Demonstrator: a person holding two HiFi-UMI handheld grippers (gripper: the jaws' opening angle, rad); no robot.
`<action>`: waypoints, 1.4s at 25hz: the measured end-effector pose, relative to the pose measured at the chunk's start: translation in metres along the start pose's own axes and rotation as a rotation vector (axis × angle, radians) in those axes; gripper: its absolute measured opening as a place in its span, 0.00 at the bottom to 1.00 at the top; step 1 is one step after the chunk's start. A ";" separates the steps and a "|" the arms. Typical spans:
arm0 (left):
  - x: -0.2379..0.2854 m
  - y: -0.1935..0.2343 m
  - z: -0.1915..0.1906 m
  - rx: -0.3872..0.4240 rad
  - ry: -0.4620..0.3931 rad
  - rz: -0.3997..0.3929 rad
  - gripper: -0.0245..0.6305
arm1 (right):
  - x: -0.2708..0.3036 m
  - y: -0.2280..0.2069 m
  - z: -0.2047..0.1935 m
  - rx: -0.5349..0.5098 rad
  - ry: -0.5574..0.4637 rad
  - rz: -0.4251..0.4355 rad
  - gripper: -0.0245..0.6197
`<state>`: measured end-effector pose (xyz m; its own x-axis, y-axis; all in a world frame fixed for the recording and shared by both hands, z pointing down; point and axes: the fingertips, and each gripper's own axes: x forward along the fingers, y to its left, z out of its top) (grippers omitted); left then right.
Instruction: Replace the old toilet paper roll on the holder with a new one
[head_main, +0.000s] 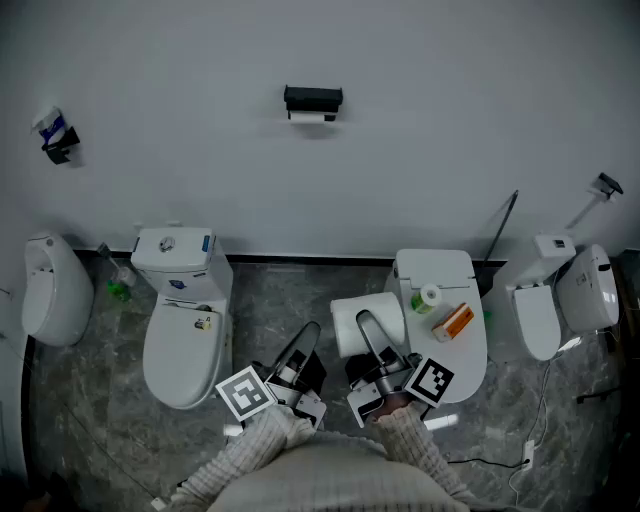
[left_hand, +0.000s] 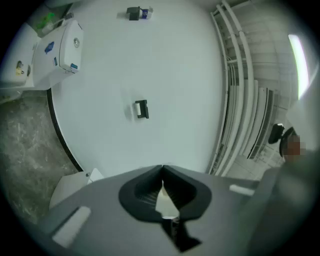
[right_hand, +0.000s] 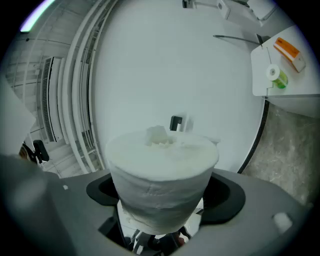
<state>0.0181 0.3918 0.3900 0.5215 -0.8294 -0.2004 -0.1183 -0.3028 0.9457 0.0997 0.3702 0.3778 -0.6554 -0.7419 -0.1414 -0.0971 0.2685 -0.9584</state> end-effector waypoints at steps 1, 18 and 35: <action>0.003 0.003 -0.001 0.007 0.003 0.007 0.03 | 0.001 -0.002 0.003 0.005 0.001 0.002 0.73; 0.122 0.069 0.099 0.003 -0.016 0.058 0.03 | 0.131 -0.050 0.091 0.002 -0.039 0.008 0.73; 0.267 0.122 0.237 -0.008 0.084 0.008 0.03 | 0.302 -0.091 0.178 0.018 -0.132 -0.017 0.73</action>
<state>-0.0571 0.0224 0.3913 0.5899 -0.7893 -0.1706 -0.1160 -0.2918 0.9494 0.0435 0.0125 0.3782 -0.5494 -0.8209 -0.1559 -0.0928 0.2454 -0.9650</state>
